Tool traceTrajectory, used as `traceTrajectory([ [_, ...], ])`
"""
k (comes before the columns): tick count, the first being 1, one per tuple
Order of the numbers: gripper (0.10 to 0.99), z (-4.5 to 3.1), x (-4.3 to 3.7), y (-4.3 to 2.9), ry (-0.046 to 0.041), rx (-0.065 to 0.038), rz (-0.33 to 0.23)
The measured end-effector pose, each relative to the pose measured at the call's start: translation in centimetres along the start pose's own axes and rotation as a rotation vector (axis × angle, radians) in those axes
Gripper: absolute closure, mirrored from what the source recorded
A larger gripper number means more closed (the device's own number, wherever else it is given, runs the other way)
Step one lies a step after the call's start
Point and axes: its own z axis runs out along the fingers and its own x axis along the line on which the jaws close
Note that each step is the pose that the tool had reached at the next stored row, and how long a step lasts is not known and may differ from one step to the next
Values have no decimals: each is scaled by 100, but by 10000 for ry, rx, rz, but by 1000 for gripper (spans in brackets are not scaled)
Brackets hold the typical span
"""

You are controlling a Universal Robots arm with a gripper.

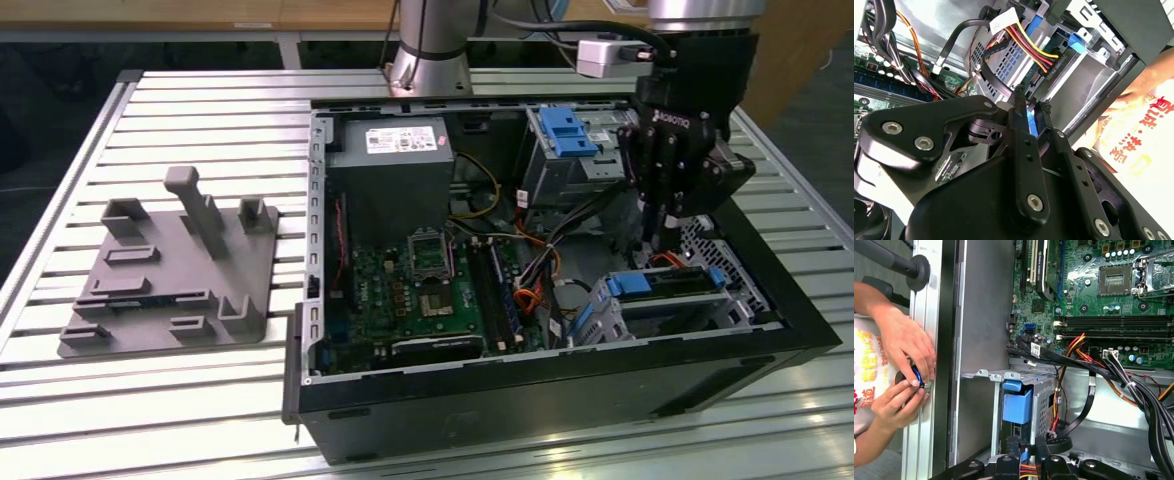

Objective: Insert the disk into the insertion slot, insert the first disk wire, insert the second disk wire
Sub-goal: 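Insert the second disk wire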

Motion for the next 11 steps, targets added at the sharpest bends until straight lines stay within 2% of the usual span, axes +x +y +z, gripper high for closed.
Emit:
traceTrajectory([
  [3, 820, -28, -17, 10, 9, 31, 8],
  [7, 820, -70, -20, 14, 65, 70, 12],
  [9, 820, -71, -22, 21, 90, 116, 30],
  [11, 820, -73, -23, 37, 103, 214, 69],
])
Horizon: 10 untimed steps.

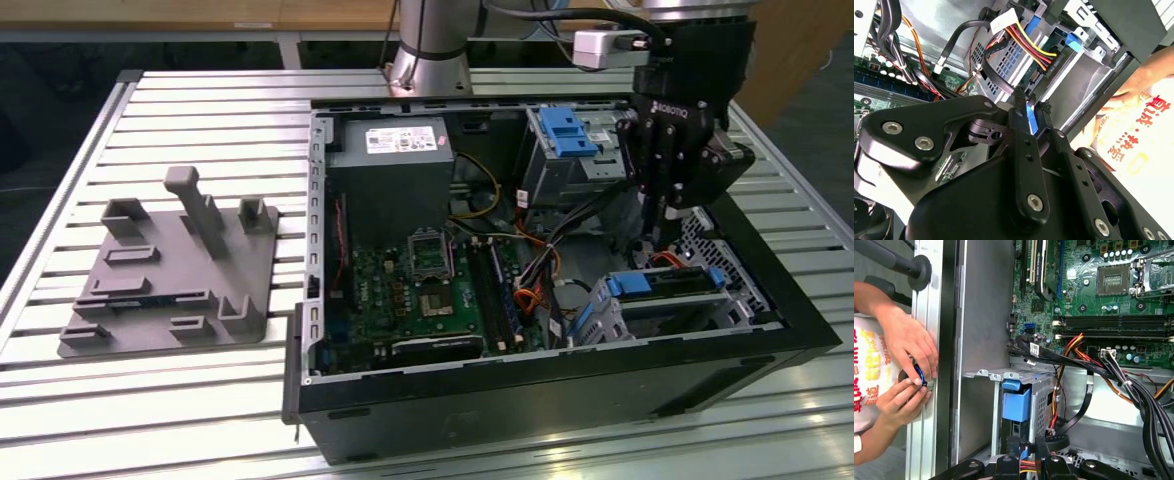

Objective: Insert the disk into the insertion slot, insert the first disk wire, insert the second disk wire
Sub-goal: 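Insert the second disk wire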

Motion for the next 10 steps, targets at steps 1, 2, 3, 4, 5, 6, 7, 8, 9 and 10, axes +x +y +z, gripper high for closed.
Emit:
traceTrajectory([
  [1, 820, -1, -1, 12, 7, 76, 33],
  [2, 820, -2, -1, 26, 15, 157, 69],
  [3, 820, -3, -3, 40, 21, 235, 105],
  [4, 820, -4, -3, 50, 26, 272, 124],
  [5, 820, -3, -3, 51, 26, 279, 128],
  [6, 820, -1, -4, 51, 26, 279, 127],
  [7, 820, 2, -6, 51, 25, 279, 127],
  [8, 820, 6, -8, 51, 25, 279, 127],
  [9, 820, 10, -9, 52, 26, 279, 127],
  [10, 820, 15, -11, 52, 28, 279, 127],
])
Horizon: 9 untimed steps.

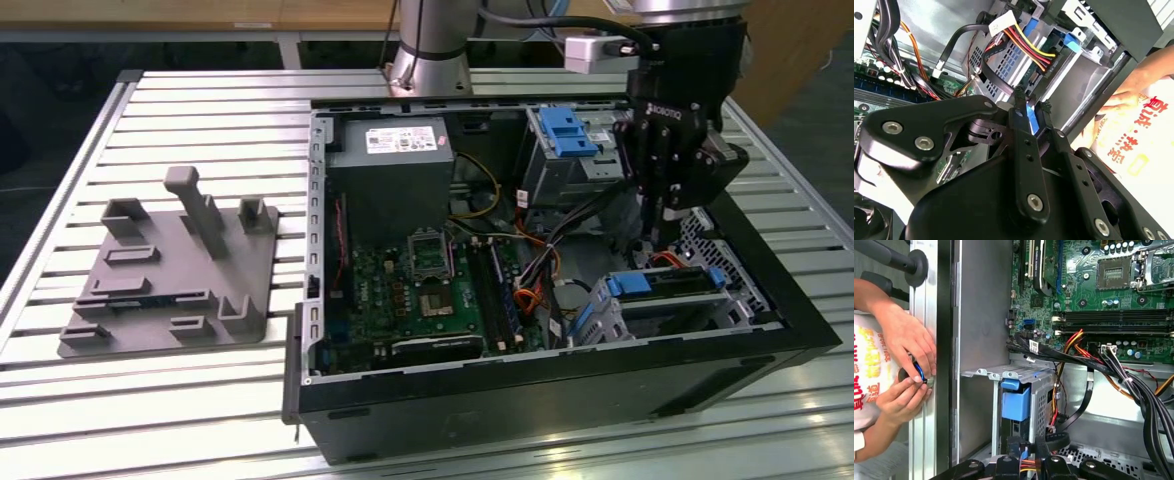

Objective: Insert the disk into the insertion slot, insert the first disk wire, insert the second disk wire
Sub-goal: 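Insert the second disk wire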

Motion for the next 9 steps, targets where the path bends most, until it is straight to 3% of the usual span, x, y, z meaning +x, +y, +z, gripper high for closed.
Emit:
traceTrajectory([
  [3, 820, 3, -1, 0, 15, -30, -16],
  [7, 820, 6, -1, 1, 28, -191, -95],
  [9, 820, 5, -1, 1, 29, -197, -98],
])
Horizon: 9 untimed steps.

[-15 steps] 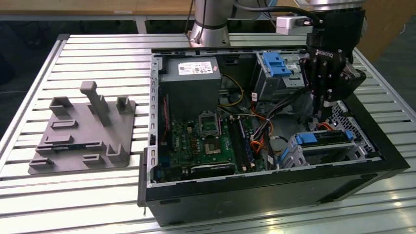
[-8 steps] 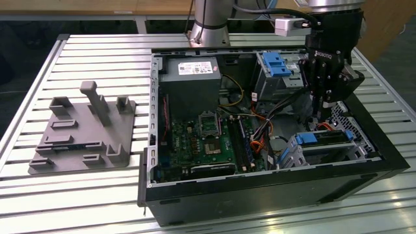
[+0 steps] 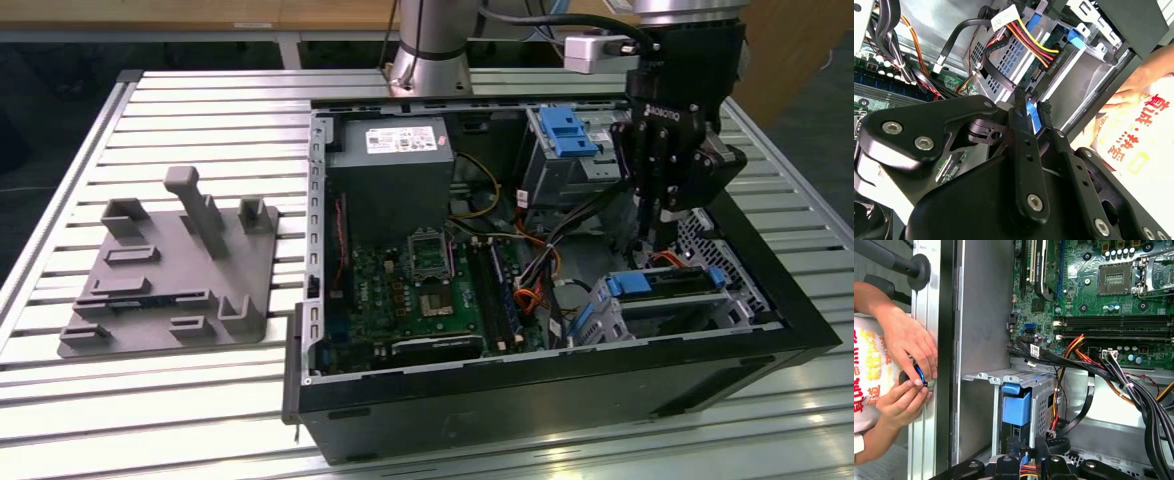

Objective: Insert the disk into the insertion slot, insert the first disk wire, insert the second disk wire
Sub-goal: 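Insert the second disk wire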

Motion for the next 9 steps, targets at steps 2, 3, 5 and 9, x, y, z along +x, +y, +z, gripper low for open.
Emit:
traceTrajectory([
  [2, 820, 1, 0, -1, -1, 0, -2],
  [3, 820, 1, 0, -3, -1, 1, -3],
  [5, 820, 3, 1, -15, -2, -10, -6],
  [9, 820, 6, 0, -24, 15, -59, -28],
])
